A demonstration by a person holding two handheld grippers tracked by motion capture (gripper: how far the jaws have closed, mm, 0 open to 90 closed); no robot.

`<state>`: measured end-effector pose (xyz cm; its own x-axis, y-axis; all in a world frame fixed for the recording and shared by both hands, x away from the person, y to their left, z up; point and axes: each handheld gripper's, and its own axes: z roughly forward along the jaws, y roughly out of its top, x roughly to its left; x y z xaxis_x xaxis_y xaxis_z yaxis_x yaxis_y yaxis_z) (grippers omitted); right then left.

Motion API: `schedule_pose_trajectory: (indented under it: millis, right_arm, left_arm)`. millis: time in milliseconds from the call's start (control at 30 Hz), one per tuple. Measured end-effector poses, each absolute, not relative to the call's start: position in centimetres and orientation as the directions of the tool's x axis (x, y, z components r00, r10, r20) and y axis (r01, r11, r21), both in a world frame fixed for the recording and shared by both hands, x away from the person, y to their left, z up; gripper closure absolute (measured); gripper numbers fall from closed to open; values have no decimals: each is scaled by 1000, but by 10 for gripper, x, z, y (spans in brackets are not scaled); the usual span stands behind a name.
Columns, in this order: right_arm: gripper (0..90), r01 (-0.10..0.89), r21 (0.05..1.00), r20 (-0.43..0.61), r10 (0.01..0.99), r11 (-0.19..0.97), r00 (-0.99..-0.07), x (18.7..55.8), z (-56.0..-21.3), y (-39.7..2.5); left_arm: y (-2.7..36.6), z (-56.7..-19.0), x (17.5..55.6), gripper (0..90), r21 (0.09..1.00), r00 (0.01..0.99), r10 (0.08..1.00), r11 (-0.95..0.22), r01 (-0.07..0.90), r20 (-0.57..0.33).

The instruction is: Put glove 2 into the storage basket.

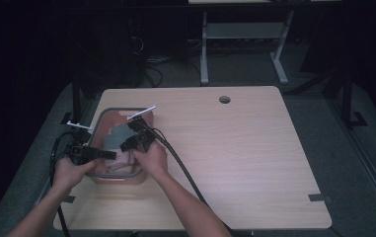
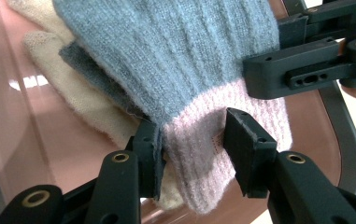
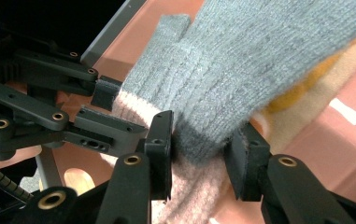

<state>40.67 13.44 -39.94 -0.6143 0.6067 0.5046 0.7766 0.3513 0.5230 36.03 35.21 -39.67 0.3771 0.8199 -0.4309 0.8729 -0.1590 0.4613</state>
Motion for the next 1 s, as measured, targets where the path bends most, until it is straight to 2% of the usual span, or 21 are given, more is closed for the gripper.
schedule_pose_trajectory:
  millis: [200, 400, 800, 1000]
  right_arm:
    - [640, 770, 534, 481, 623, 350, -617, 408, -392, 127]
    - [638, 767, 551, 475, 632, 329, -613, 409, -384, 117]
    - [615, 770, 563, 507, 611, 299, -608, 408, -375, 100]
    - [587, 771, 575, 533, 590, 273, -607, 408, -371, 90]
  left_arm:
    - [352, -397, 360, 555, 464, 364, 828, -145, 874, -427]
    - [355, -392, 360, 491, 479, 361, 833, -134, 868, -420]
    - [359, -375, 361, 478, 516, 356, 848, -117, 849, -393]
    - [361, -359, 362, 442, 562, 374, 838, -100, 821, -398]
